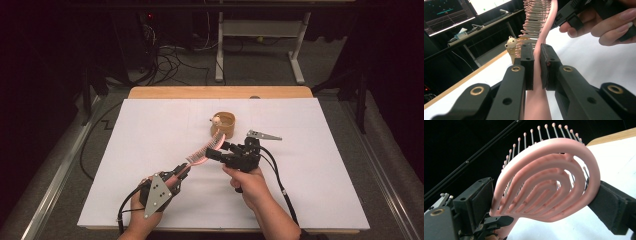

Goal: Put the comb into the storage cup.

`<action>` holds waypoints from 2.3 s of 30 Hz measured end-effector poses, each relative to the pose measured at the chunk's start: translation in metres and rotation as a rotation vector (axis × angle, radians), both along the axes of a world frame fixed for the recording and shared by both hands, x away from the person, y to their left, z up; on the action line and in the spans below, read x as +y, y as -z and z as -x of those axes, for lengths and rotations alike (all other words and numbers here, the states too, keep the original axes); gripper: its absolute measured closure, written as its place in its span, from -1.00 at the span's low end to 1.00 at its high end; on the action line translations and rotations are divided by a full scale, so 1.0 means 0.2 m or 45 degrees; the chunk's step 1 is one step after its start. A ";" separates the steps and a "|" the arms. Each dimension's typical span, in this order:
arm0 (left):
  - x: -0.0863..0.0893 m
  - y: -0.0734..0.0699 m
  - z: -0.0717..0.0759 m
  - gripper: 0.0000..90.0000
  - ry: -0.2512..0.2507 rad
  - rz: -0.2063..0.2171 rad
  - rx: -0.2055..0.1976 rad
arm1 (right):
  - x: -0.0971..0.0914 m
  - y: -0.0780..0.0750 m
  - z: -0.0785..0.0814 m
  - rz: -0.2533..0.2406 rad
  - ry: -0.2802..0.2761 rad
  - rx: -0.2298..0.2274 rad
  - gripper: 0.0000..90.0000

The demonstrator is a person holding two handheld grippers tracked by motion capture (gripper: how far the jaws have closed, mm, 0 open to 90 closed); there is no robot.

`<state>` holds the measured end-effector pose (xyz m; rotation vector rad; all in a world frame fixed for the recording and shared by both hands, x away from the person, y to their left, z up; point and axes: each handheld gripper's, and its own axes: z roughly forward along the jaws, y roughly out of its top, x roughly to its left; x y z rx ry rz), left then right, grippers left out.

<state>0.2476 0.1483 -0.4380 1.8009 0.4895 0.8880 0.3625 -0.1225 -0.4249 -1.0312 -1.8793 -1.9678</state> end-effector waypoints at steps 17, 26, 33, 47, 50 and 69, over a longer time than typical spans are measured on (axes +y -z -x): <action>0.00 0.01 0.00 0.83 -0.002 -0.011 0.011 | -0.02 -0.01 0.00 -0.055 0.013 0.038 -0.63; -0.01 0.01 0.00 0.83 -0.003 -0.017 0.013 | -0.02 -0.02 0.00 -0.090 0.016 0.065 -0.57; -0.01 0.01 0.00 1.00 0.008 0.004 0.022 | -0.01 -0.03 0.02 0.000 0.043 0.026 -0.55; 0.03 0.02 -0.03 0.92 -0.006 0.025 0.066 | -0.06 -0.08 0.02 -0.006 0.108 -0.002 -0.53; 0.03 0.02 -0.04 0.90 -0.002 0.039 0.081 | -0.07 -0.09 0.02 -0.016 0.108 0.013 -0.53; 0.10 0.05 -0.10 0.42 -0.034 0.148 0.229 | -0.08 -0.16 0.03 0.010 0.133 -0.060 -0.53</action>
